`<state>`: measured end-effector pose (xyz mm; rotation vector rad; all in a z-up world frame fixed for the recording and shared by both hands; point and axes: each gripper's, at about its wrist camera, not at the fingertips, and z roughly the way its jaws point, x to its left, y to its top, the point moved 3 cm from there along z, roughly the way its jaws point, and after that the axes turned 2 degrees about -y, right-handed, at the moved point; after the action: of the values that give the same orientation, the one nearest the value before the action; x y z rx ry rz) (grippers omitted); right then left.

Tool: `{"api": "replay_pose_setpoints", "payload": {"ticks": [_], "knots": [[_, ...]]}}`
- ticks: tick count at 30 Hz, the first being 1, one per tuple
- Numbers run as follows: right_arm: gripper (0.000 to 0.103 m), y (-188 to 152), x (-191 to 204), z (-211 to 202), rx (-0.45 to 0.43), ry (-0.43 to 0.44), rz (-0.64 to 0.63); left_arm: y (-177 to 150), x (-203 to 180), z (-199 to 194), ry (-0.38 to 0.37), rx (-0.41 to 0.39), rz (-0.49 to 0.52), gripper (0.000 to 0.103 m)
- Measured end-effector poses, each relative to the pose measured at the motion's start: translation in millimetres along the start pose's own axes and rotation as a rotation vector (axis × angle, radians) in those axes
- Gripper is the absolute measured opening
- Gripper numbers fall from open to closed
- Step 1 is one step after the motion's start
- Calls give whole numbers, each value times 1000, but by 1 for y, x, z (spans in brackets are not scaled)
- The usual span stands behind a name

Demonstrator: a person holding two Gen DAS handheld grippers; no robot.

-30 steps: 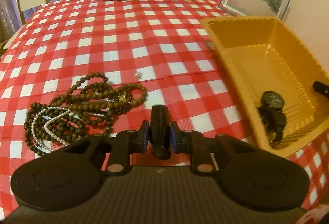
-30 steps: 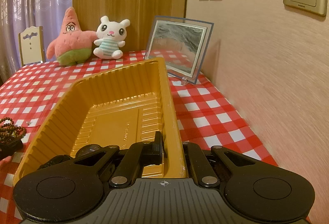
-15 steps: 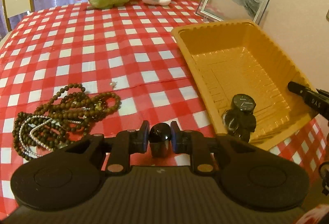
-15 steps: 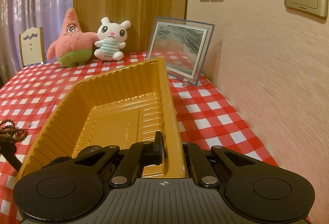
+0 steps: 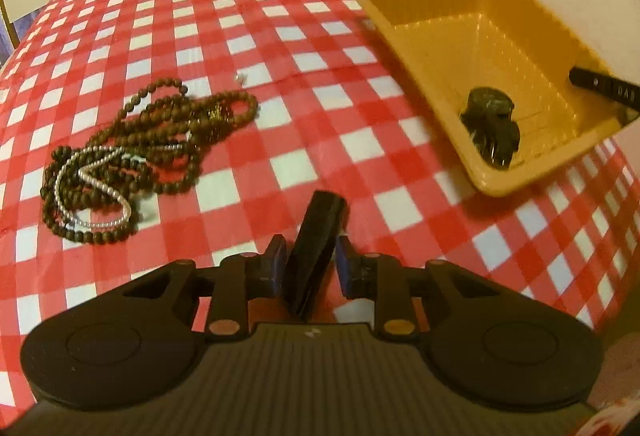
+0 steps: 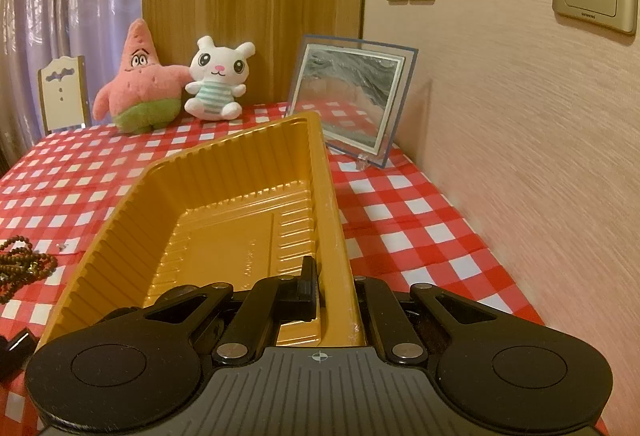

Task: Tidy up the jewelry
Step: 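Lift the black case and carry it toward the tray with the left tool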

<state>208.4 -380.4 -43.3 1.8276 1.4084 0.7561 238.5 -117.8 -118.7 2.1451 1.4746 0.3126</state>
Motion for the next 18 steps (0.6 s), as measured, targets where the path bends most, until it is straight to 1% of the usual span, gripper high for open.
{"api": "replay_pose_setpoints", "payload": {"ticks": [3,6,7,9,10,13,18], "knots": [[4,0,0,0,4,0,8,1,-4,1,-4,-1,28,26],[4,1,1,-1,5,1,5,5,-8,7,6,-7,48,26],[4,1,0,0,5,1,6,6,-9,9,9,-6,55,25],[4,0,1,-1,7,1,5,7,-10,9,16,-10,82,20],[4,0,1,-1,8,1,5,7,-11,9,16,-10,92,19],[4,-2,1,-2,10,2,7,11,-10,5,7,-29,78,19],[4,-2,2,-3,10,3,7,25,-16,-10,-31,-89,55,19]]}}
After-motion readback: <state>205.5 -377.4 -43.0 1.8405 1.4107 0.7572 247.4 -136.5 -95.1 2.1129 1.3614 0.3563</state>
